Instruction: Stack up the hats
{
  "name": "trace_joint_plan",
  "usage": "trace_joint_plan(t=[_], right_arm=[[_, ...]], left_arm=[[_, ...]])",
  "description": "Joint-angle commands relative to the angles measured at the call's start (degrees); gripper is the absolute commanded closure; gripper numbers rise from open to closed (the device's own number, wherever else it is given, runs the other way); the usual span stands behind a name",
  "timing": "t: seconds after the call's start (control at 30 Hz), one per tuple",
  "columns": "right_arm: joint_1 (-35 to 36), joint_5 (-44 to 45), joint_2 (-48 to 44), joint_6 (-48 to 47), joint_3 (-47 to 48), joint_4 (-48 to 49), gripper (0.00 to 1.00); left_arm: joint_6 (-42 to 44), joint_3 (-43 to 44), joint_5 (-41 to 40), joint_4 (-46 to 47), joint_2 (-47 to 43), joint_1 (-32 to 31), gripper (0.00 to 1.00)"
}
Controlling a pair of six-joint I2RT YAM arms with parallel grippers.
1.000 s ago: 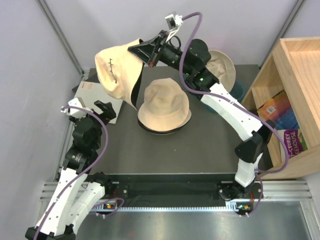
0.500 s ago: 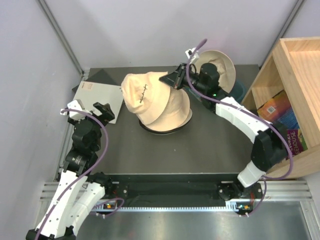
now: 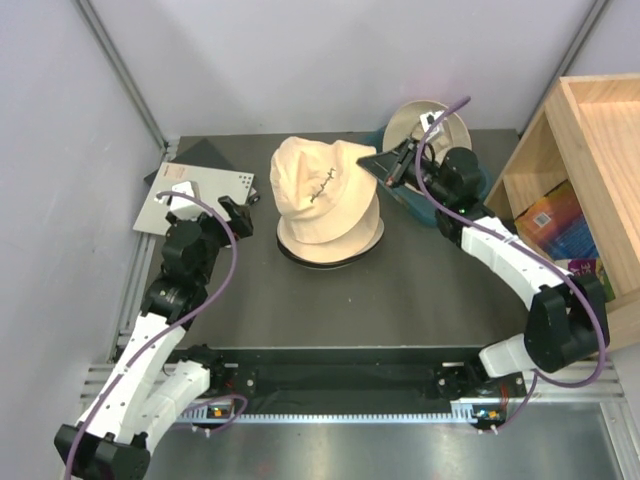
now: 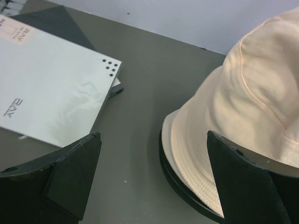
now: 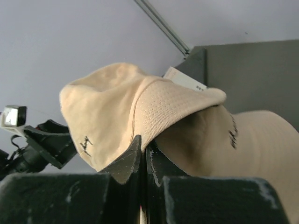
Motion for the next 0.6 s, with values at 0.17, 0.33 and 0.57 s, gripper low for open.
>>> trace_joint_plan(t=[0.17,0.33,0.57], right_arm=[[-5.89,-2.14,-2.64,1.65,-6.82,4.51,1.00],[-7.21,-2.67,-0.44,1.22,-9.37,4.60,1.00],[-9.41,-2.67,2.37,1.13,-13.59,7.15,0.99]], left_arm=[[-2.06,-1.04,7.59,11.89,5.03,0.07,0.01],[-4.79,-2.01,10.57,15.85,7.67,0.07,0.02],[-10.67,-4.38,14.71,21.91,9.52,0.07,0.04]])
